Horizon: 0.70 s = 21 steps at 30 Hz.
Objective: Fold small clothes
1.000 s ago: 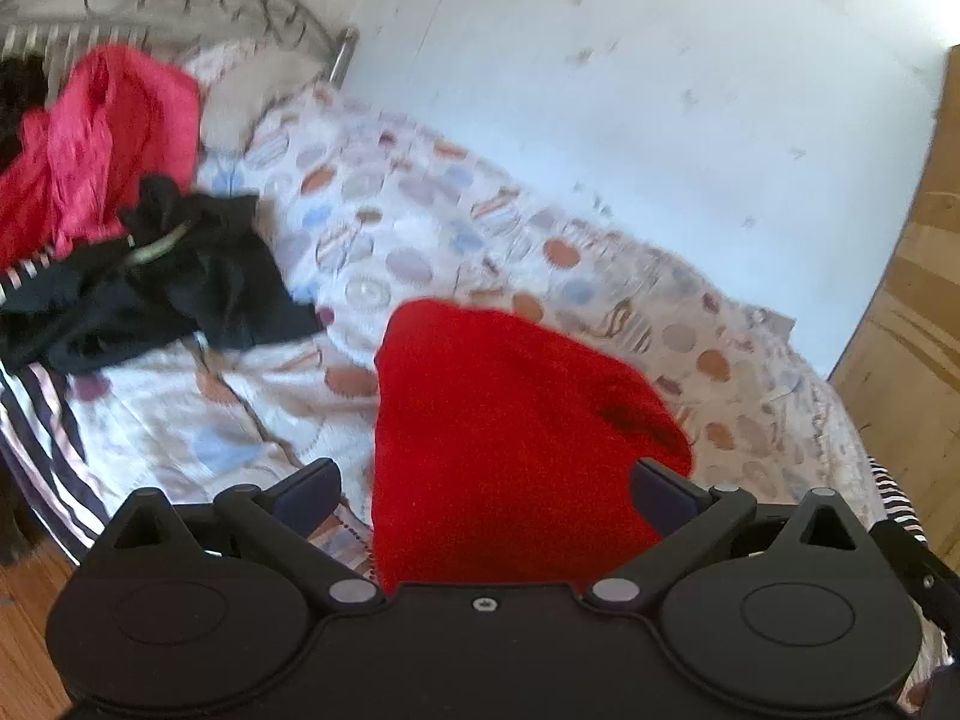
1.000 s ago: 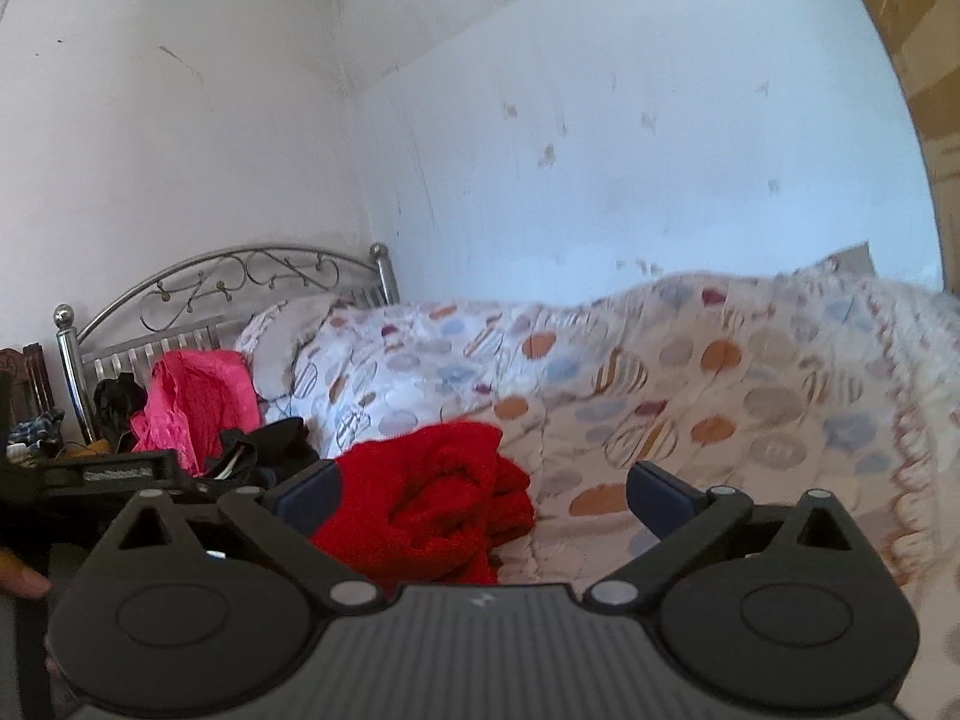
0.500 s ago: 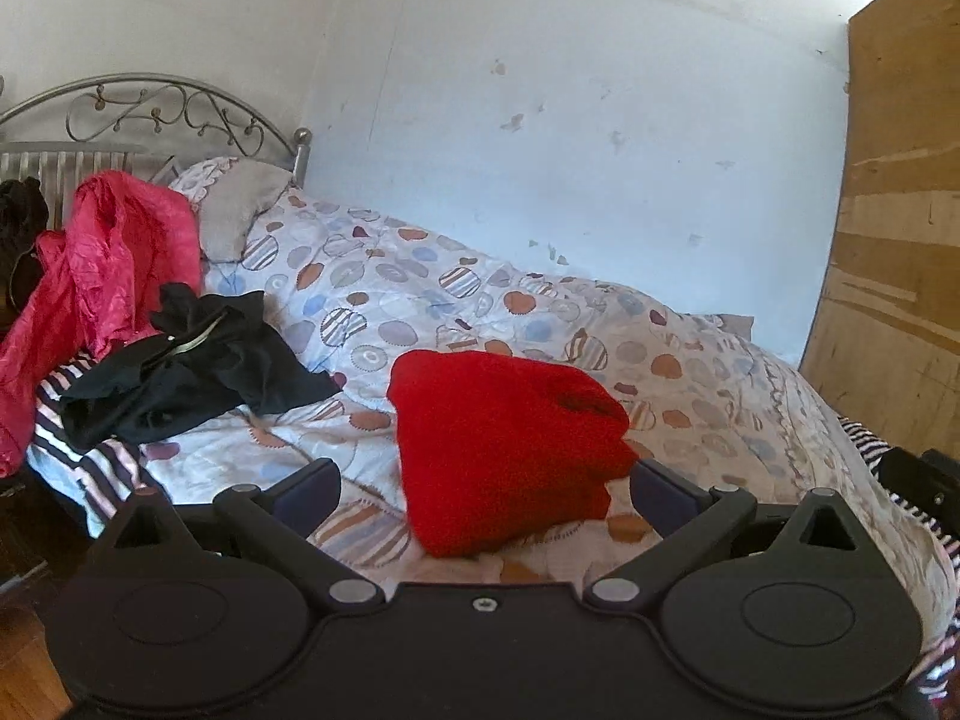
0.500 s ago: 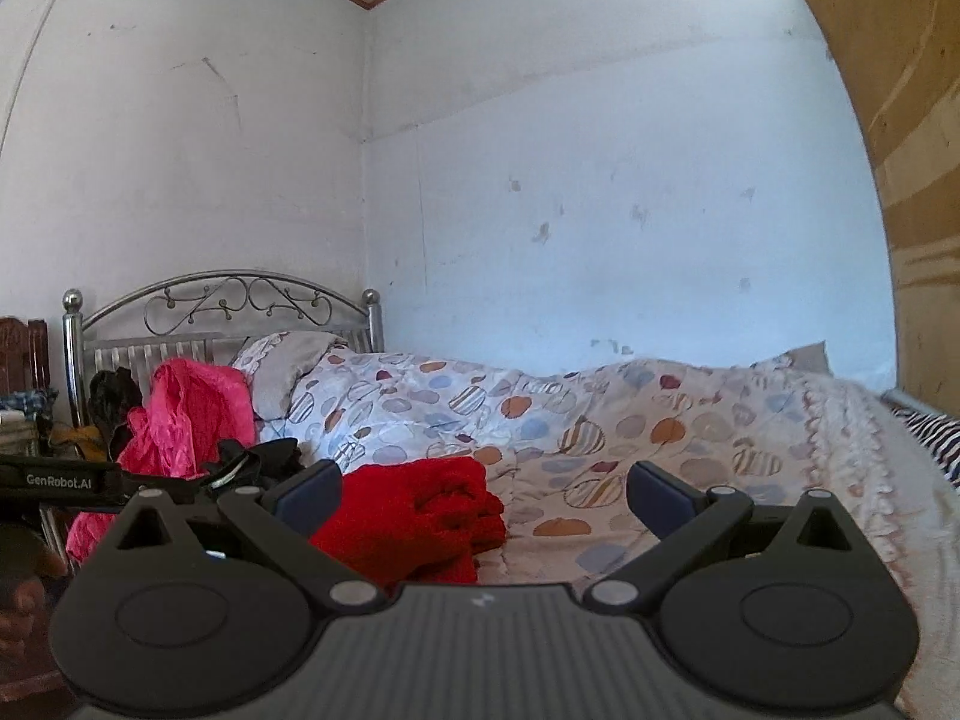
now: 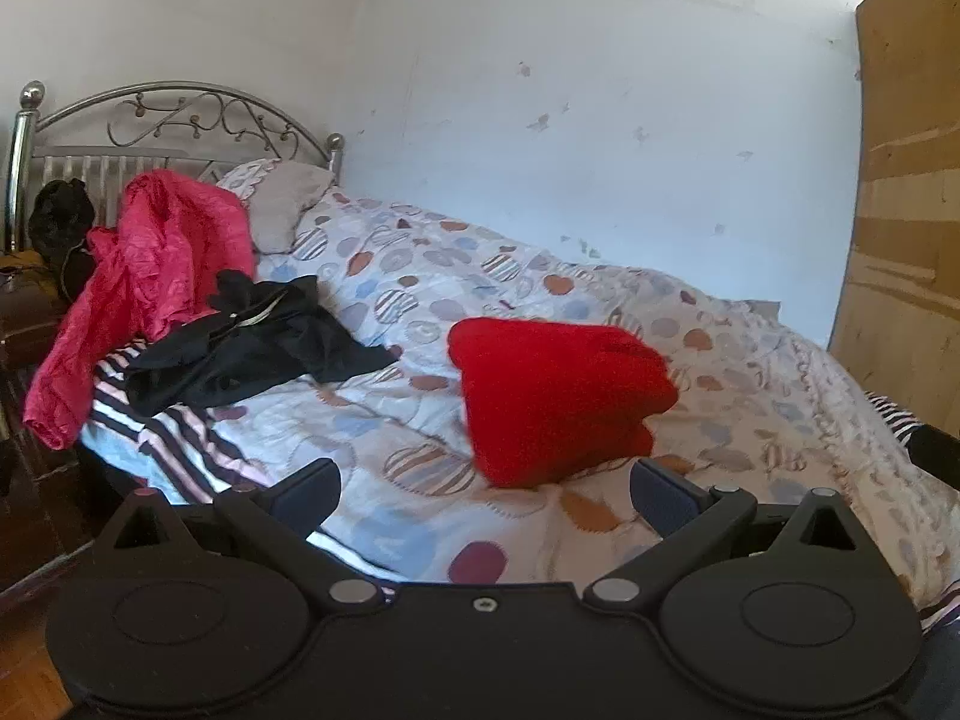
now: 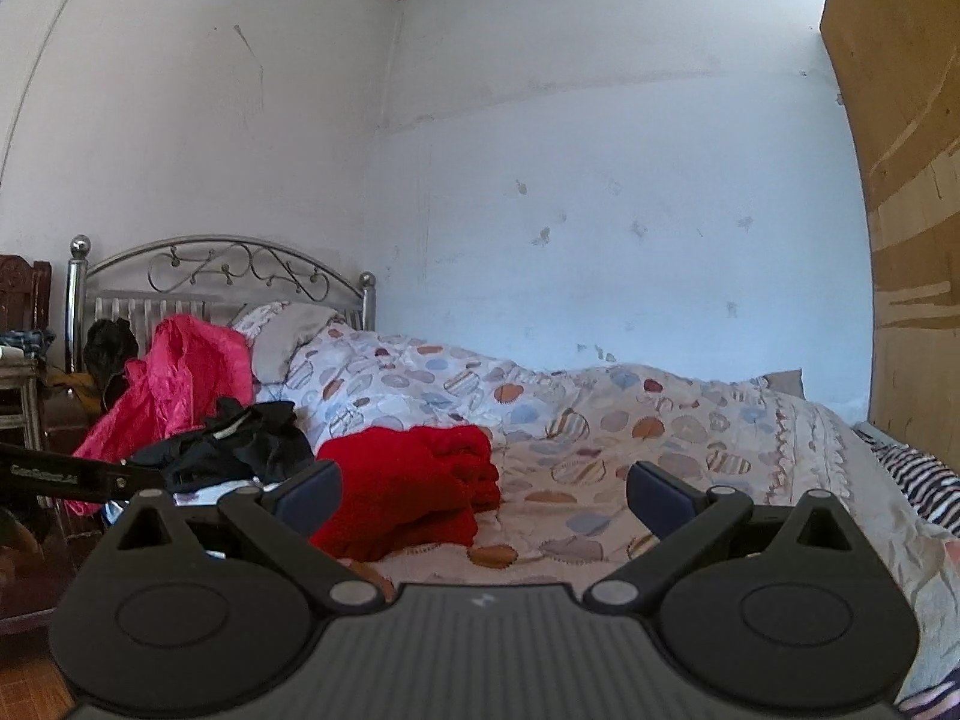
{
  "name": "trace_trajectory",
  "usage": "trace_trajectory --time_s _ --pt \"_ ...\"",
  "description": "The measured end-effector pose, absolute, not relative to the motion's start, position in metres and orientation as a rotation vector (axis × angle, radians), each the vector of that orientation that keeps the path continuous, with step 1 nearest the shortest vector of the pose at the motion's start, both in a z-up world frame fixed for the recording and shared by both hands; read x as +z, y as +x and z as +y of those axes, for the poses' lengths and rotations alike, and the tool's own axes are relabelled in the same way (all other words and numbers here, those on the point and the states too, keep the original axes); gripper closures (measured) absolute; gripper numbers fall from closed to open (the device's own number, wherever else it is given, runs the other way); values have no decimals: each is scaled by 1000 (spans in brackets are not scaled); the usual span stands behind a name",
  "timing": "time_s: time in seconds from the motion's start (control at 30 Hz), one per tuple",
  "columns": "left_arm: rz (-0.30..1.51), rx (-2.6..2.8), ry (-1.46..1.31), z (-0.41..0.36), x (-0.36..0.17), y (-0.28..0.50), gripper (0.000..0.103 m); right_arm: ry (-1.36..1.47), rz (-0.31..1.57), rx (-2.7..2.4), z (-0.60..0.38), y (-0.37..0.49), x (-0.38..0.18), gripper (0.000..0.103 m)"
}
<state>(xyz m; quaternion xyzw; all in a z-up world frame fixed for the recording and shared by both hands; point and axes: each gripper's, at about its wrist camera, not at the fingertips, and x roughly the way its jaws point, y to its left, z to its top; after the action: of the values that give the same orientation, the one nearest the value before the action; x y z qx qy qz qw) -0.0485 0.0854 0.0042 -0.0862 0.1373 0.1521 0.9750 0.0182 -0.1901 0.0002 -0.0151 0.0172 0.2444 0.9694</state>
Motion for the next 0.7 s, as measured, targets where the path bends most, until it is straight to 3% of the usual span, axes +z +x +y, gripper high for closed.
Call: trace_trajectory --time_s 0.7 --pt "293 312 -153 82 -3 -50 1 -28 78 489 -191 22 -16 0"
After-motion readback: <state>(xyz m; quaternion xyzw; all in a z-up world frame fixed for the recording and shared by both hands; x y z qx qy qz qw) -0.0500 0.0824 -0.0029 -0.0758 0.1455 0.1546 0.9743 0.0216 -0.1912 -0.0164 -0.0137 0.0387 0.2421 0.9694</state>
